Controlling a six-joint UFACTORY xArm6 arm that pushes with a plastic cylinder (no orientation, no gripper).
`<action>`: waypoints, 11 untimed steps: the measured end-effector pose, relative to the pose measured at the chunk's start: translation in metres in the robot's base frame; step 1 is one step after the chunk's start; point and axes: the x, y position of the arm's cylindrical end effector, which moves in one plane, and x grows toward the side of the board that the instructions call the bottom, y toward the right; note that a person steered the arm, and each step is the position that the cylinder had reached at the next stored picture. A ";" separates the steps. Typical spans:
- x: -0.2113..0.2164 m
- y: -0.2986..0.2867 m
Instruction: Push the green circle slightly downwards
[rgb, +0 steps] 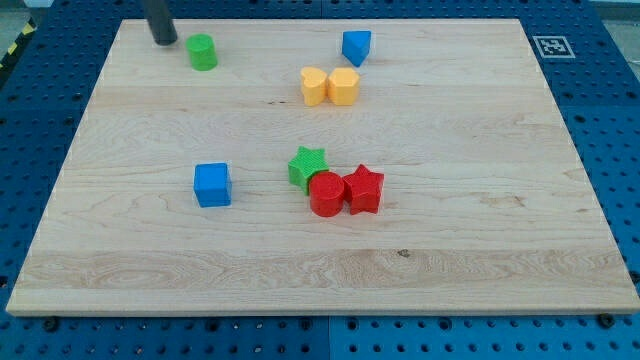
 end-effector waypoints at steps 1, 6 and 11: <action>0.000 0.004; 0.035 0.008; 0.027 0.041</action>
